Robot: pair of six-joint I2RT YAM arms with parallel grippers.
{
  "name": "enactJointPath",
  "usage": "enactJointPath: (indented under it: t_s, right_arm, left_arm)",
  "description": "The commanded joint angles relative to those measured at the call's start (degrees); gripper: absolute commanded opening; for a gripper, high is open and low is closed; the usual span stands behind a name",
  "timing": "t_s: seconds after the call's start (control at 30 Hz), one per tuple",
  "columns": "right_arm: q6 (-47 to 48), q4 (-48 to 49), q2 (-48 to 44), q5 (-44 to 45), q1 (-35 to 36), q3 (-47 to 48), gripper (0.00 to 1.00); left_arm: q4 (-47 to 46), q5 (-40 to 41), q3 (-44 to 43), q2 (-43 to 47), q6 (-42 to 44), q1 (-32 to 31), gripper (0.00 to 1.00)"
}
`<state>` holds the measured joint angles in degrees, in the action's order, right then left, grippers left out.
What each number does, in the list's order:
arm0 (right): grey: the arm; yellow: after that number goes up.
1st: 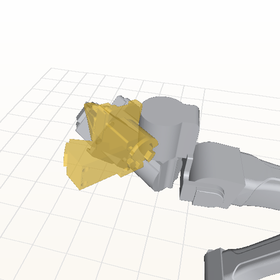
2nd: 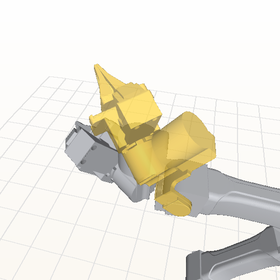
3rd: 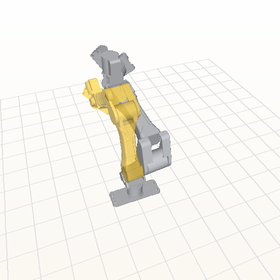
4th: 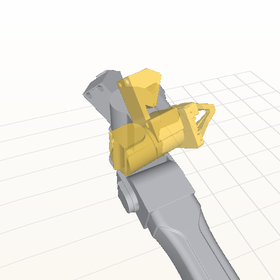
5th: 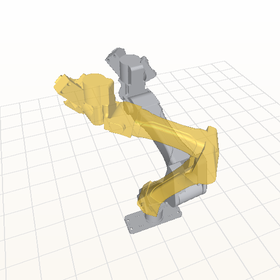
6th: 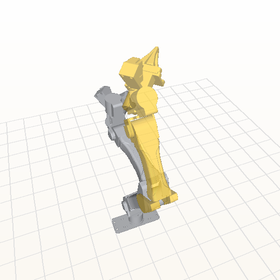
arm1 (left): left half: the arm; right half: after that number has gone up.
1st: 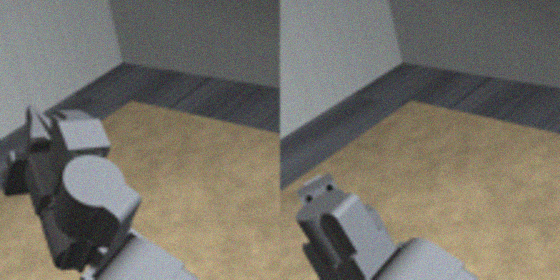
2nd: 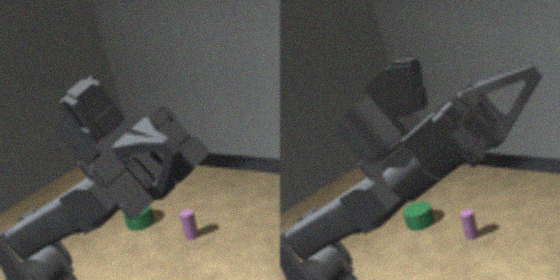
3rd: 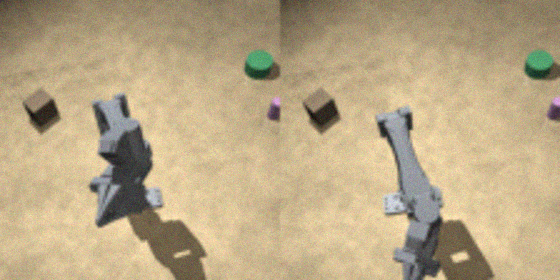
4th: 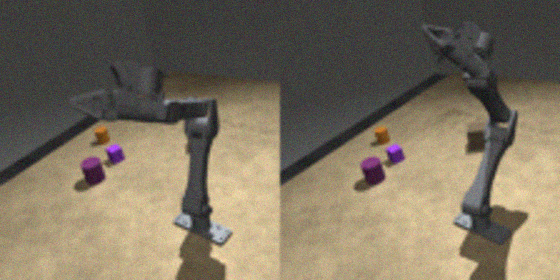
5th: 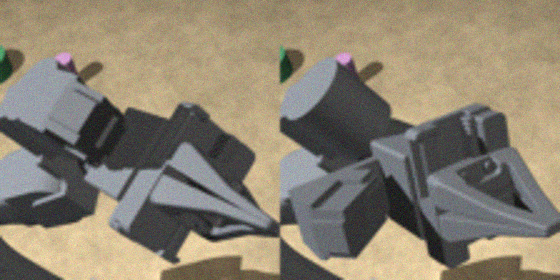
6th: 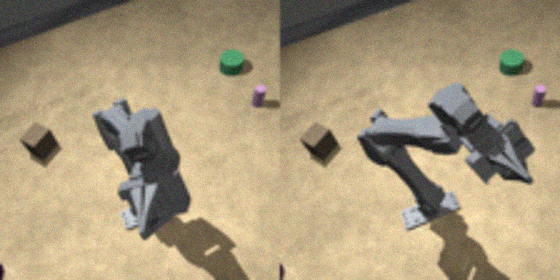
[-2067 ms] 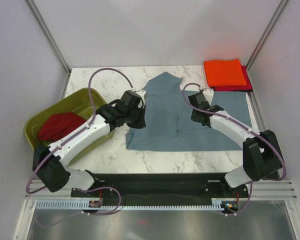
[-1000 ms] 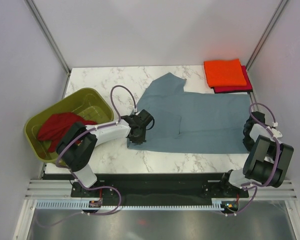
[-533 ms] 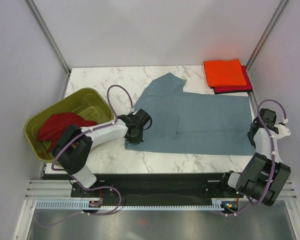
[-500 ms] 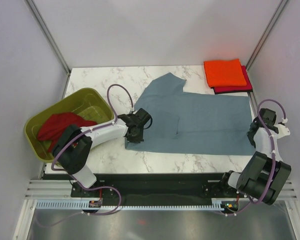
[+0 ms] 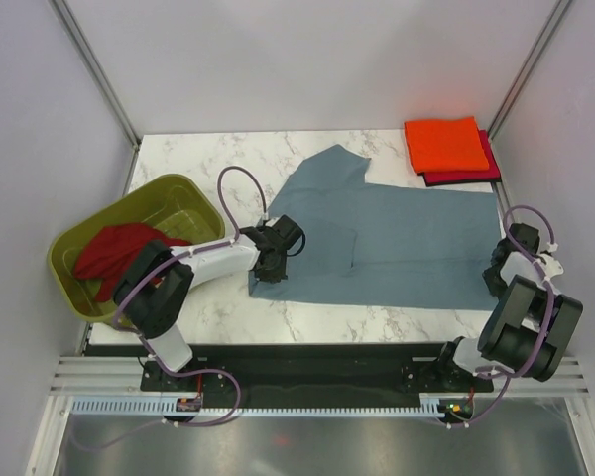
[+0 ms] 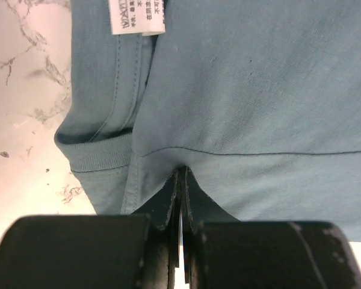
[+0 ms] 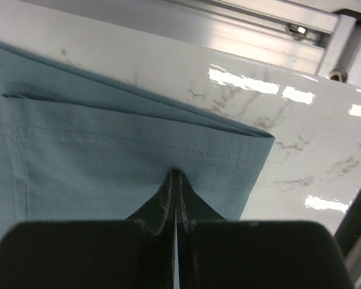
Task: Fold and stack the t-shirts
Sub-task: Fold the tshirt
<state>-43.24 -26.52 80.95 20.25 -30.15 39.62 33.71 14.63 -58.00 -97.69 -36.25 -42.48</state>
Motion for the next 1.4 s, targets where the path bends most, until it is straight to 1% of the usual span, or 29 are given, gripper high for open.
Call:
enactJointPath:
  t_s: [0.0, 0.07, 0.17, 0.2, 0.27, 0.33, 0.37, 0.4, 0.43, 0.47, 0.5, 0.53, 0.57, 0.6, 0.63, 0.67, 0.7, 0.73, 0.77, 0.8, 0.87, 0.9, 0.97, 1.0, 1.1, 1.13, 1.2, 1.23, 1.37]
  right_arm:
    - [-1.8, -6.1, -6.8, 2.1, -1.2, -5.3, 0.00]
    - [-3.3, -9.2, -9.8, 3.6, -1.2, -5.9, 0.00]
    - [-3.4, -12.7, -13.5, 6.9, -1.2, -3.0, 0.00]
    - [-2.9, -13.3, -14.8, 8.3, -1.2, -1.7, 0.00]
    - [-0.1, -13.8, -15.8, 7.8, -1.2, 2.3, 0.00]
    - [4.1, -13.8, -16.3, 4.5, -1.2, 5.5, 0.00]
    - [5.4, -14.0, -16.5, 2.6, -1.2, 8.5, 0.02]
    - [7.0, -13.8, -16.9, 0.4, -1.2, 9.9, 0.04]
    - [9.8, -13.3, -17.1, -6.6, -1.2, 11.0, 0.06]
    - [11.8, -10.7, -18.0, -10.9, -1.1, 11.9, 0.11]
    - [13.6, -9.1, -18.4, -15.5, -1.1, 12.0, 0.13]
    - [15.0, -7.8, -18.5, -24.5, -1.1, 12.1, 0.15]
    - [16.7, -5.8, -17.9, -26.9, -0.8, 12.8, 0.20]
    - [17.2, -5.6, -17.3, -28.4, -0.3, 13.4, 0.22]
    - [17.8, -5.6, -16.6, -28.8, 1.2, 14.2, 0.24]
    - [18.5, -5.5, -15.5, -29.0, 1.9, 15.3, 0.28]
    - [18.6, -5.6, -15.0, -29.2, 2.5, 15.3, 0.31]
    - [18.5, -5.2, -15.0, -29.6, 3.9, 15.1, 0.33]
    - [18.3, -4.0, -15.5, -30.4, 4.8, 13.8, 0.36]
    - [17.6, -3.2, -15.9, -30.1, 7.2, 13.1, 0.38]
    - [16.6, -0.7, -17.0, -28.6, 9.3, 11.6, 0.43]
    - [15.5, 0.0, -16.9, -28.3, 10.7, 11.5, 0.44]
    - [14.2, 1.9, -15.7, -28.4, 12.1, 12.1, 0.50]
    - [13.1, 2.6, -15.3, -28.7, 13.9, 12.4, 0.52]
    - [12.1, 5.1, -13.8, -28.3, 17.0, 12.8, 0.60]
    - [11.7, 6.4, -13.1, -28.3, 17.7, 12.5, 0.63]
    - [11.5, 7.7, -11.9, -27.7, 18.9, 12.8, 0.66]
    - [12.1, 8.7, -10.3, -27.7, 19.2, 13.5, 0.68]
    - [13.6, 9.6, -6.8, -27.1, 19.8, 15.3, 0.70]
  left_arm:
    - [1.1, 2.2, 6.1, 1.8, -2.3, 0.1, 0.02]
    - [1.1, 2.8, 8.2, 3.3, -3.1, 0.0, 0.02]
    - [1.6, 2.9, 11.6, 7.1, -3.6, 0.0, 0.02]
    - [1.9, 2.7, 11.8, 10.3, -3.6, 0.0, 0.02]
    - [2.4, -0.4, 10.0, 14.1, -2.7, 0.0, 0.02]
    - [3.2, -6.2, 6.8, 19.3, 0.0, 0.0, 0.06]
    - [3.8, -7.6, 2.0, 20.5, 0.7, 0.0, 0.11]
    - [4.8, -8.7, -0.8, 21.6, 1.6, 0.0, 0.13]
    - [5.0, -9.8, -3.7, 22.5, 3.6, 0.2, 0.17]
    - [5.1, -10.1, -9.8, 22.5, 5.1, 0.3, 0.25]
    - [5.2, -10.2, -13.0, 22.0, 6.9, 0.5, 0.29]
    - [5.2, -9.0, -16.2, 20.2, 10.0, 1.3, 0.37]
    - [5.0, -8.0, -22.4, 18.5, 11.5, 1.8, 0.41]
    - [5.1, -7.0, -25.5, 16.7, 13.1, 2.3, 0.43]
    - [5.2, -6.1, -28.5, 14.7, 15.9, 4.2, 0.43]
    - [5.1, -5.9, -34.0, 10.1, 16.6, 5.6, 0.42]
    - [5.3, -6.1, -36.5, 7.9, 17.0, 6.9, 0.43]
    - [5.4, -8.0, -39.1, 5.1, 17.3, 9.8, 0.42]
    - [5.2, -9.3, -43.3, 0.9, 17.4, 11.2, 0.42]
    - [5.1, -10.1, -45.2, -1.8, 17.3, 12.4, 0.42]
    - [3.6, -11.9, -50.1, -6.2, 17.7, 15.0, 0.43]
    - [3.0, -12.5, -51.5, -11.2, 18.4, 16.4, 0.43]
    - [2.3, -13.9, -56.4, -16.4, 19.3, 17.2, 0.43]
    - [2.4, -13.3, -58.2, -21.0, 20.0, 17.8, 0.44]
    - [2.6, -15.9, -64.5, -27.7, 20.5, 18.7, 0.45]
    - [2.5, -16.1, -67.1, -31.4, 20.4, 19.1, 0.47]
    - [2.5, -14.9, -69.3, -34.7, 20.3, 19.4, 0.48]
    - [2.5, -12.8, -71.1, -37.3, 20.3, 19.4, 0.49]
    - [1.4, -8.8, -74.3, -42.8, 20.5, 19.5, 0.51]
